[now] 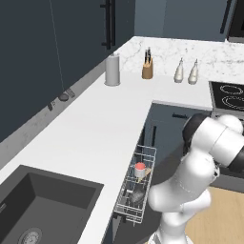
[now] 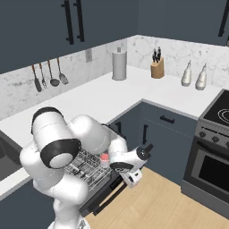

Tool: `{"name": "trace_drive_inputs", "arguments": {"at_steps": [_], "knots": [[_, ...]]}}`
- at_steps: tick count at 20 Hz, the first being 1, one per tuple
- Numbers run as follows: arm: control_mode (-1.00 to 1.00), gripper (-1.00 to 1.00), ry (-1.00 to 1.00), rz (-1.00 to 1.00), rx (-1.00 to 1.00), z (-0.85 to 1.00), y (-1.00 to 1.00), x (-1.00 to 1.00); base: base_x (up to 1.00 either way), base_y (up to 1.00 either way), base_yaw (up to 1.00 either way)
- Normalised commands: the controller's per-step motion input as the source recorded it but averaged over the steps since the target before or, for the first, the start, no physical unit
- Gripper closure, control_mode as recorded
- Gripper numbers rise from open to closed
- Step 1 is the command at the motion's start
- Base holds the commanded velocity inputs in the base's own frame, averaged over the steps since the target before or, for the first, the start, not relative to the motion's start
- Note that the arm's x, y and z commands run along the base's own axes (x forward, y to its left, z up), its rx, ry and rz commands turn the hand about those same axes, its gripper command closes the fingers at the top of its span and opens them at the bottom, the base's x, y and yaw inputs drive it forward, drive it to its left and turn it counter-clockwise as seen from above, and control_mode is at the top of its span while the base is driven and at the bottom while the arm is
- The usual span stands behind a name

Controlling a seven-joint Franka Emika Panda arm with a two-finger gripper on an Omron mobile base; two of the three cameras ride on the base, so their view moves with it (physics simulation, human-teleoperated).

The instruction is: Pick up the cup and bowl from the counter, place them in the dishwasher, and close the dishwasher door.

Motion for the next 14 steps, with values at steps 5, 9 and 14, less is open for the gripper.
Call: {"name": "trace_drive_inputs", "arguments": {"at_steps": [5,9,14], "knots": [[-1.0,-1.0,-0.02,0.11,0.26,-0.53,-1.0,-0.07,0.0,0.0,0.0],[-1.0,-1.0,-0.09,0.12,0.39,-0.52,-0.91,-0.04,0.0,0.0,0.0],[-1.0,-1.0,-0.09,0.16,0.4,-0.43,-0.52,0.04,0.0,0.0,0.0]]}}
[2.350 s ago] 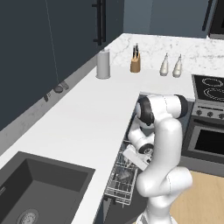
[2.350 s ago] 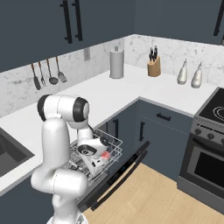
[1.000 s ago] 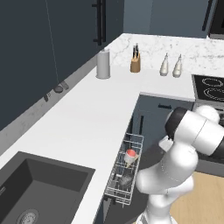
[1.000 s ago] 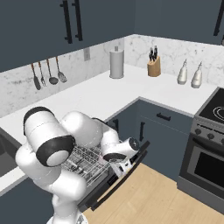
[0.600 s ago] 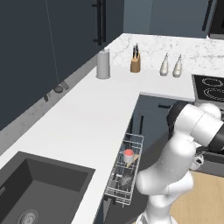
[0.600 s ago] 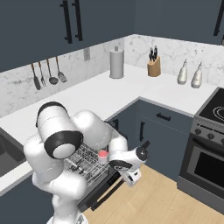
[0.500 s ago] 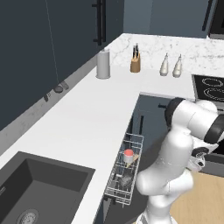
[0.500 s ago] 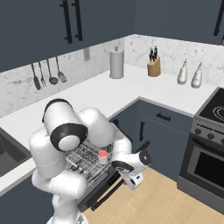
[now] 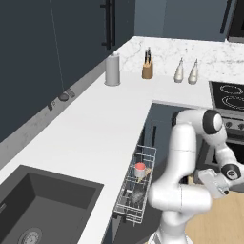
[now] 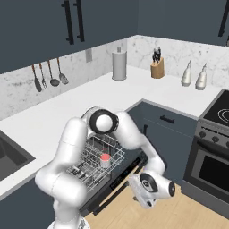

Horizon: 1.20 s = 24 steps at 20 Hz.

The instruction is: Pick up the cup and bowl from the counter, place them in the dishwasher, and close the dishwasher door.

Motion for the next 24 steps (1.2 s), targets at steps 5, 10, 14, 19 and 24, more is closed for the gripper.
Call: {"name": "trace_drive_inputs", "arguments": {"at_steps": [5,10,14,19,24], "knots": [[-1.0,-1.0,-0.05,0.17,0.39,-0.51,-0.23,0.25,0.0,0.0,0.0],[-1.0,-1.0,-0.03,0.12,0.32,-0.32,0.06,0.47,0.0,0.0,0.0],[-1.0,-1.0,-0.01,0.08,0.25,-0.41,0.21,0.61,0.0,0.0,0.0],[-1.0,-1.0,0.0,0.07,0.22,-0.54,0.23,0.53,0.0,0.0,0.0],[-1.0,-1.0,0.0,0.05,0.22,-0.3,0.3,0.41,0.0,0.0,0.0]]}}
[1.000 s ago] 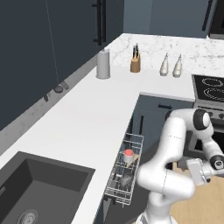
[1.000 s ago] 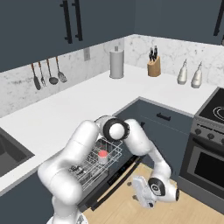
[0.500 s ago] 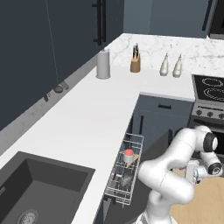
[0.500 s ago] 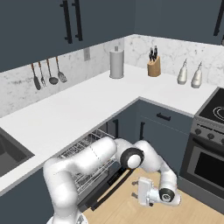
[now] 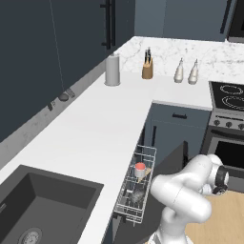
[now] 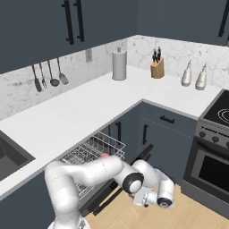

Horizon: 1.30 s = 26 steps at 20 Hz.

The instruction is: Pick up the cup and bowl from the counter, place them in the dishwasher, and close the dishwasher door.

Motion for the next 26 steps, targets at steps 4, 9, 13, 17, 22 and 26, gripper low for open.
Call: {"name": "trace_drive_inputs", "arguments": {"at_steps": [4,9,13,17,22,26], "knots": [[-1.0,-1.0,0.0,0.04,0.21,-0.05,0.38,0.43,0.0,0.0,0.0],[-1.0,-1.0,0.0,0.02,0.18,0.0,0.5,0.45,0.0,0.0,0.0],[-1.0,-1.0,0.0,0.01,0.15,0.05,0.75,0.4,0.0,0.0,0.0],[-1.0,-1.0,0.0,0.01,0.12,0.08,0.96,0.38,0.0,0.0,0.0],[-1.0,-1.0,0.0,0.0,0.04,0.22,1.0,0.52,0.0,0.0,0.0],[-1.0,-1.0,0.0,0.0,0.0,0.24,1.0,0.62,0.0,0.0,0.0]]}}
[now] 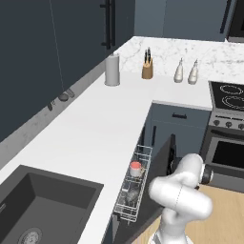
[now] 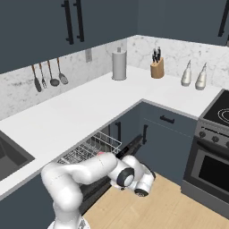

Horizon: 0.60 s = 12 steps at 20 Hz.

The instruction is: Pick up the cup and bowl from the counter, place them in the dishwasher, and close the dishwasher door.

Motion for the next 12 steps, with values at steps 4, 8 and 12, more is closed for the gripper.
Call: {"name": "trace_drive_inputs", "arguments": {"at_steps": [4,8,12], "knots": [[-1.0,-1.0,0.0,0.0,-0.02,0.12,1.0,0.72,0.0,0.0,0.0],[-1.0,-1.0,0.0,0.0,-0.06,0.05,1.0,0.84,0.0,0.0,0.0],[-1.0,-1.0,0.0,0.0,-0.08,0.0,1.0,0.89,0.0,0.0,0.0]]}}
